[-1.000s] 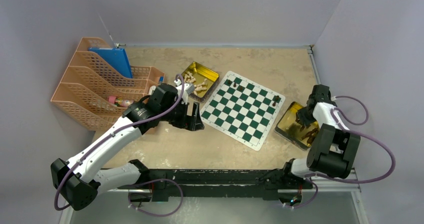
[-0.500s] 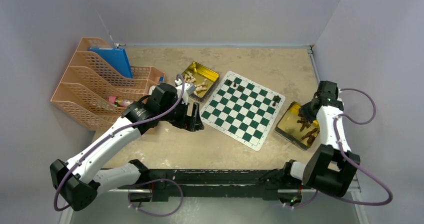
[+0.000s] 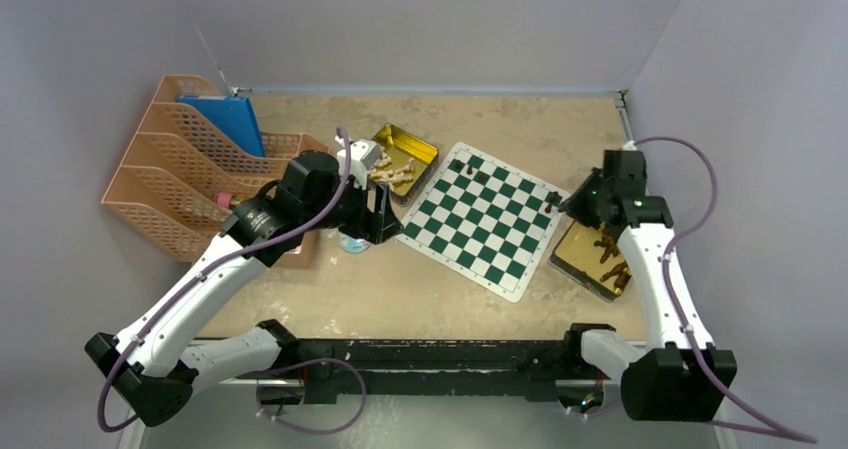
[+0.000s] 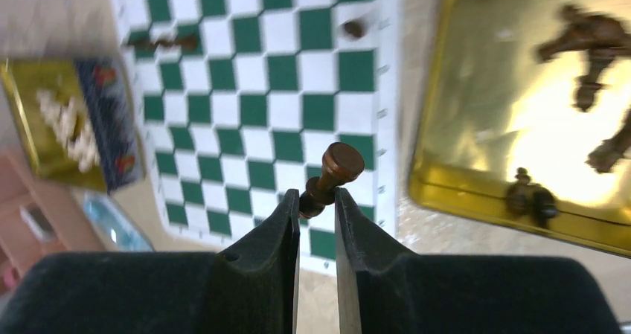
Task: Set up the chess pieces on the board
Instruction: Pick up the chess piece from the storage box, then place the chess piece on the chessboard.
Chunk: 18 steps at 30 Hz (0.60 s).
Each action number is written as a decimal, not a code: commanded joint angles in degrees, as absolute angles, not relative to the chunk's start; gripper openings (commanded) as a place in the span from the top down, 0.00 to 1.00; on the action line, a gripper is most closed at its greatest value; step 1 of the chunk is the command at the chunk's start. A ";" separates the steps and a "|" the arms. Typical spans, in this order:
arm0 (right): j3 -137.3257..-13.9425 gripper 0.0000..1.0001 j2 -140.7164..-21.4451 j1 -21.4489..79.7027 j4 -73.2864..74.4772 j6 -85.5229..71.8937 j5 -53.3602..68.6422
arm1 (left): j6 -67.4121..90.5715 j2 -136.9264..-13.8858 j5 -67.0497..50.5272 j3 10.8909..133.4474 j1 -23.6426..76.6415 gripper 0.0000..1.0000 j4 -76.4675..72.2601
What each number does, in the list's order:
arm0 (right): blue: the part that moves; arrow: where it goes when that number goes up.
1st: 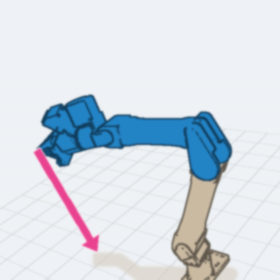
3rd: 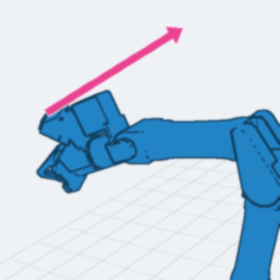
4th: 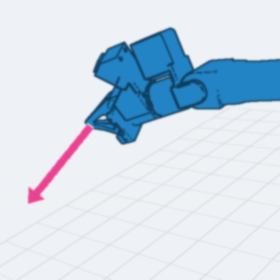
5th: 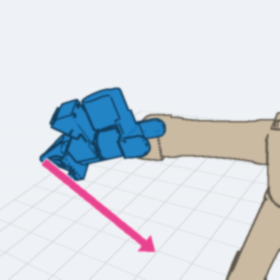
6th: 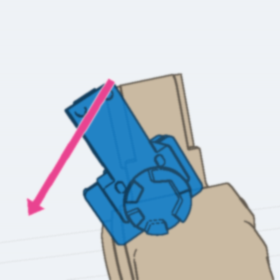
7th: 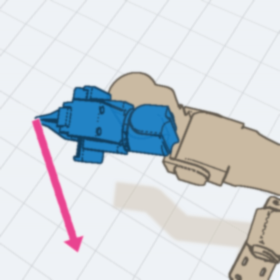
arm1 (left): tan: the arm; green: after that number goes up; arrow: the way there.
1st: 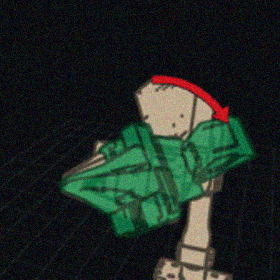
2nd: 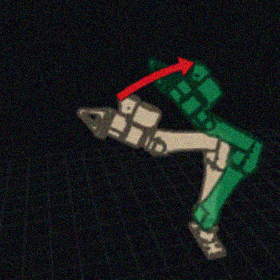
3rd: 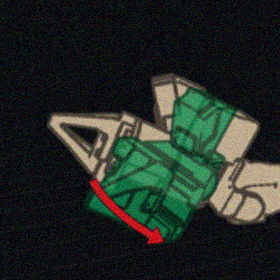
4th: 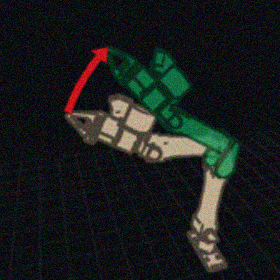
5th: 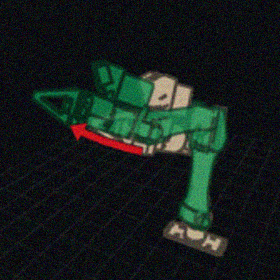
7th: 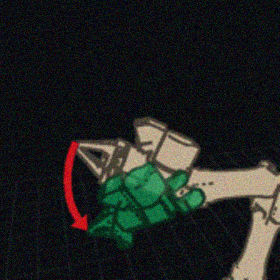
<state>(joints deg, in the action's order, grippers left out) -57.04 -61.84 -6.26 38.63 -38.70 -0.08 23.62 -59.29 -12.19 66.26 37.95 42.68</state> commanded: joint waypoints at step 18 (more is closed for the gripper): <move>-56.94 0.87 -64.62 38.47 12.08 -36.84 9.88 | 44.54 -78.46 -48.54 73.49 20.88 0.42 28.63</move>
<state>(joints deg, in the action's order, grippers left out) -56.66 -62.37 31.81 19.77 -39.24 8.27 36.99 -76.97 -38.15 70.26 24.36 38.20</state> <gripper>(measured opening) 0.211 0.567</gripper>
